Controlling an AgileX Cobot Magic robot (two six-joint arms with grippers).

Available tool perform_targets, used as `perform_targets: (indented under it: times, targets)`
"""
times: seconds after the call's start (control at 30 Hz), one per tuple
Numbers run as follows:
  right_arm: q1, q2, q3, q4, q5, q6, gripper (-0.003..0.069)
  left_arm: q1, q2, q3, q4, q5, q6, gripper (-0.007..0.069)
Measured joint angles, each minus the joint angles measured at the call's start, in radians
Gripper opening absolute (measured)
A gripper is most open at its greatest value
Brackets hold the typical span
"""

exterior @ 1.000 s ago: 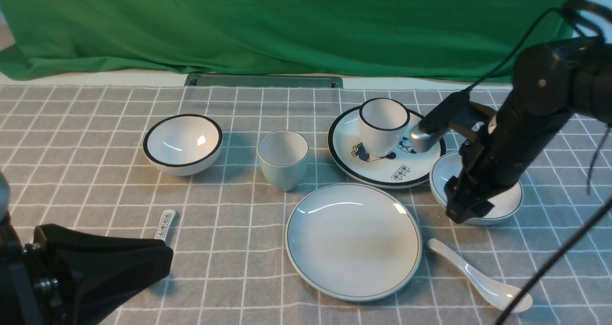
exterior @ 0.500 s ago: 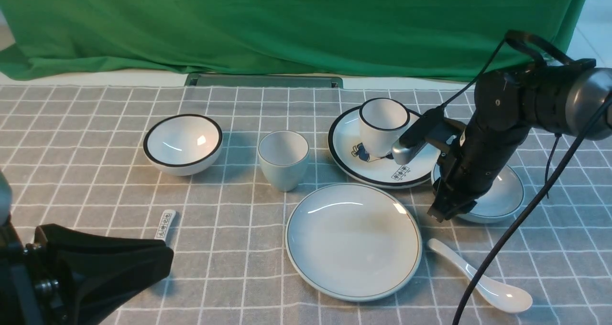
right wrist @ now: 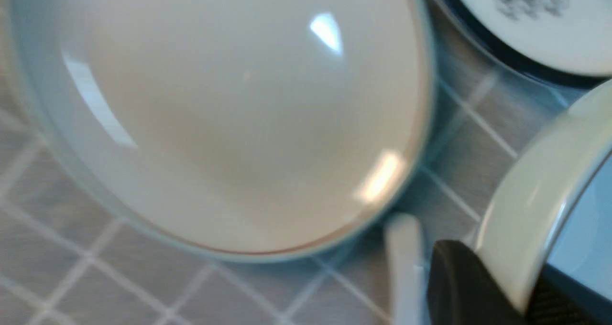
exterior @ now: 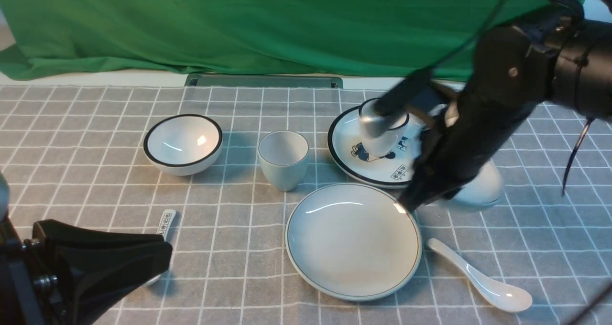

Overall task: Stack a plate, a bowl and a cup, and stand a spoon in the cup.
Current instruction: Use the right arm to put the blue rice bowl into the blue large plate in the middle

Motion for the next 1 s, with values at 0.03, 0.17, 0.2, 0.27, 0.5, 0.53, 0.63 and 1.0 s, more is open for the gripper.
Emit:
perform_targets:
  times: [0.03,0.17,0.2,0.27,0.5,0.53,0.63,1.0]
  targets:
    - [0.044,0.002,0.000,0.005,0.000,0.013,0.0079,0.000,0.000,0.000,0.000,-0.001,0.001,0.0017]
    - [0.153,0.052,0.000,0.003,-0.017,0.059,0.0079,0.000,0.000,0.000,0.000,-0.002,0.001,0.0017]
    - [0.169,0.074,0.000,-0.006,-0.032,0.078,0.0079,0.000,0.000,0.000,0.000,-0.002,0.001,0.0017]
    - [0.179,0.111,0.000,-0.017,-0.063,0.093,0.0079,0.000,0.000,0.000,0.000,-0.002,0.001,0.0017]
    - [0.180,0.188,0.000,-0.037,-0.125,0.110,0.0079,0.000,0.000,0.000,0.000,0.000,0.001,0.0017]
    - [0.182,0.188,0.000,-0.039,-0.130,0.111,0.0079,0.000,0.000,0.000,0.000,0.000,0.001,0.0017]
    - [0.182,0.191,0.000,-0.043,-0.139,0.112,0.0079,0.000,0.000,0.000,0.000,0.001,0.001,0.0017]
    - [0.183,0.191,-0.001,-0.031,-0.128,0.190,0.0487,0.000,0.000,0.000,0.000,0.011,0.001,0.0017]
